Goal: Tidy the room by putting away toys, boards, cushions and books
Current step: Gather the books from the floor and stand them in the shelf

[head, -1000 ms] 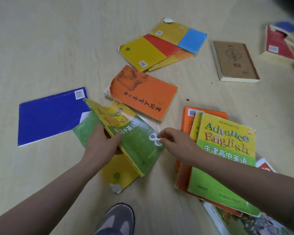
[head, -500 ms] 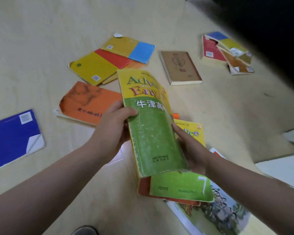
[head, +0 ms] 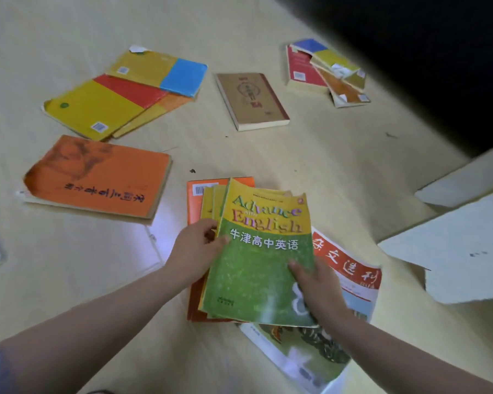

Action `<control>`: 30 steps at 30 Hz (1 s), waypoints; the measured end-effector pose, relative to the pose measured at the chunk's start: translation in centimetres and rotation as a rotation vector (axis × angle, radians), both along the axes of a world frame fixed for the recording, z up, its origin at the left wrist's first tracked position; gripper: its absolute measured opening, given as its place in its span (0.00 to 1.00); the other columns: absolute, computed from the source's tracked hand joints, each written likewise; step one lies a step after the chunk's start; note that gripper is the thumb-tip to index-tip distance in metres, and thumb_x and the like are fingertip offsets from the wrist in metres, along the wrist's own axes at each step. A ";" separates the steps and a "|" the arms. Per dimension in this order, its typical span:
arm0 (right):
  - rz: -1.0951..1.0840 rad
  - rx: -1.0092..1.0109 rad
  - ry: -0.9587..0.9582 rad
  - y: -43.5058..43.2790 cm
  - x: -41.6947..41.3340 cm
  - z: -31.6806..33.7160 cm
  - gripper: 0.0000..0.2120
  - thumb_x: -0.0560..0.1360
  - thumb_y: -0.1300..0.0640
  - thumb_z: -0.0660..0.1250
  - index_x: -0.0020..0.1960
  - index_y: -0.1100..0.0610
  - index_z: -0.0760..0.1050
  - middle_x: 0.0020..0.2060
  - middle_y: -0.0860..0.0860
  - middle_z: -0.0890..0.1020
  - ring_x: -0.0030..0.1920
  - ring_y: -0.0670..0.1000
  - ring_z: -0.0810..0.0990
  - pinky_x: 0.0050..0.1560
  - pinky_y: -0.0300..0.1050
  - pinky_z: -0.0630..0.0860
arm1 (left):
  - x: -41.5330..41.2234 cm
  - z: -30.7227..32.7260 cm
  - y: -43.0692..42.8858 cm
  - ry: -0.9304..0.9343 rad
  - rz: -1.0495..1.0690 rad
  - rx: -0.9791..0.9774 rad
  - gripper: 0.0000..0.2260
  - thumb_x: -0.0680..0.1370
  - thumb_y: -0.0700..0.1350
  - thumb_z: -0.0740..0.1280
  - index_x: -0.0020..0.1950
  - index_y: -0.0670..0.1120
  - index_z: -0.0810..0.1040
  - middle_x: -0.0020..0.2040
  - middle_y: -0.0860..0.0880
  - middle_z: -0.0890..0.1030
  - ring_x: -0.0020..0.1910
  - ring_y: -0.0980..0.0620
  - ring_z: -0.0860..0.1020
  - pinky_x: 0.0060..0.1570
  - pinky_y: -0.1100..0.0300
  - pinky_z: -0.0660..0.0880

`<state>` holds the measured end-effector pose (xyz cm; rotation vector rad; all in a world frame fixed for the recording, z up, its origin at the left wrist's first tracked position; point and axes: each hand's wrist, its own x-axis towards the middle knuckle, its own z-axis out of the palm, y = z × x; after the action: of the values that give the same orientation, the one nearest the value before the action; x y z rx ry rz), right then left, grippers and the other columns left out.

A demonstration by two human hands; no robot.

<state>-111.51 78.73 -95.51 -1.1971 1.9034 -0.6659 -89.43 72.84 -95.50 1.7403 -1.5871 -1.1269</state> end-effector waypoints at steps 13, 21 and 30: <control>0.268 0.127 0.189 -3.4 -0.4 -1.1 0.24 0.74 0.44 0.62 0.67 0.52 0.69 0.58 0.51 0.77 0.57 0.53 0.76 0.59 0.53 0.74 | 0.0 -2.4 -1.4 -0.215 0.125 0.235 0.10 0.76 0.50 0.64 0.43 0.44 0.69 0.49 0.43 0.71 0.43 0.44 0.73 0.42 0.57 0.69; 0.136 0.202 -0.037 -2.8 2.4 -0.5 0.14 0.74 0.54 0.67 0.59 0.52 0.72 0.50 0.49 0.81 0.50 0.51 0.81 0.54 0.52 0.78 | 1.3 -1.9 -1.4 0.064 0.256 0.352 0.11 0.78 0.48 0.63 0.53 0.42 0.76 0.50 0.43 0.80 0.45 0.47 0.78 0.42 0.56 0.75; -0.028 0.166 -0.071 -2.9 3.5 -0.5 0.05 0.73 0.55 0.71 0.48 0.51 0.77 0.44 0.50 0.84 0.44 0.52 0.83 0.50 0.52 0.80 | 2.4 -0.3 1.4 0.313 0.198 0.327 0.06 0.77 0.45 0.66 0.53 0.49 0.78 0.49 0.49 0.83 0.50 0.47 0.81 0.54 0.46 0.77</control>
<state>-108.03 75.85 -95.98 -1.0318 1.8793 -0.5465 -87.00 74.21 -95.84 1.7658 -1.0660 -1.5341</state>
